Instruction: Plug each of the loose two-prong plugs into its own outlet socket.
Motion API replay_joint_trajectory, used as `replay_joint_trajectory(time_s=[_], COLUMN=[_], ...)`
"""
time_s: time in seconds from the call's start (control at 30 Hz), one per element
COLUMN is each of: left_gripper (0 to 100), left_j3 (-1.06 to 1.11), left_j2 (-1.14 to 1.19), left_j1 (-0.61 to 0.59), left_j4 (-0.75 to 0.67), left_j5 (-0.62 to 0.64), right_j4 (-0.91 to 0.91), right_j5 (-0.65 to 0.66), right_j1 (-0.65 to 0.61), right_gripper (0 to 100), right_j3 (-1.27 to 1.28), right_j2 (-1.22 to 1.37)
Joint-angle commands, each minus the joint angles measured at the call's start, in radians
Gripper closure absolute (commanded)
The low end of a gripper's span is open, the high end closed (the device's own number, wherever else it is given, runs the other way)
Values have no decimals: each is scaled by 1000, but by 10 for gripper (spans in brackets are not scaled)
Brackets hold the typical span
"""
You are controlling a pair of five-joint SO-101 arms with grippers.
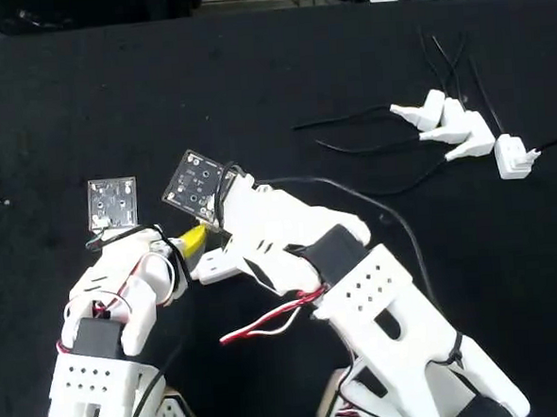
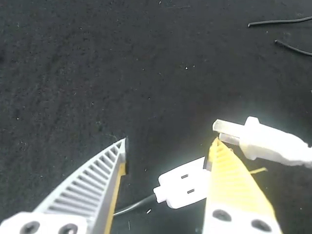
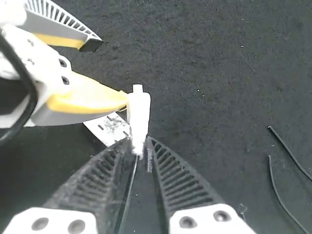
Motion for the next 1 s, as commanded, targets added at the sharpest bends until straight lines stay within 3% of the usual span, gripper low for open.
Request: replay_joint_trajectory(time_s=[0.0, 0.17, 0.33, 0.47, 0.77, 0.97], left_gripper=[730, 730, 732, 732, 733, 733], left_j3=[-8, -15, -18, 21, 70, 70], left_j2=[-9, -9, -9, -9, -9, -9], left_j1=[4, -28, -166, -252, -260, -262], left_j4=[3, 48, 175, 189, 189, 189], left_j5=[-11, -37, -132, -138, -138, -138], right_j4=[-23, 2, 186, 307, 575, 609], right_j5=[-11, -14, -54, -109, -281, -413], right_j1=[-12, -8, -8, -8, 55, 68], right_gripper=[988, 988, 988, 988, 988, 988], right_j3=[-44, -61, -162, -289, -713, -837], right_j2=[-36, -33, 24, 165, 668, 800])
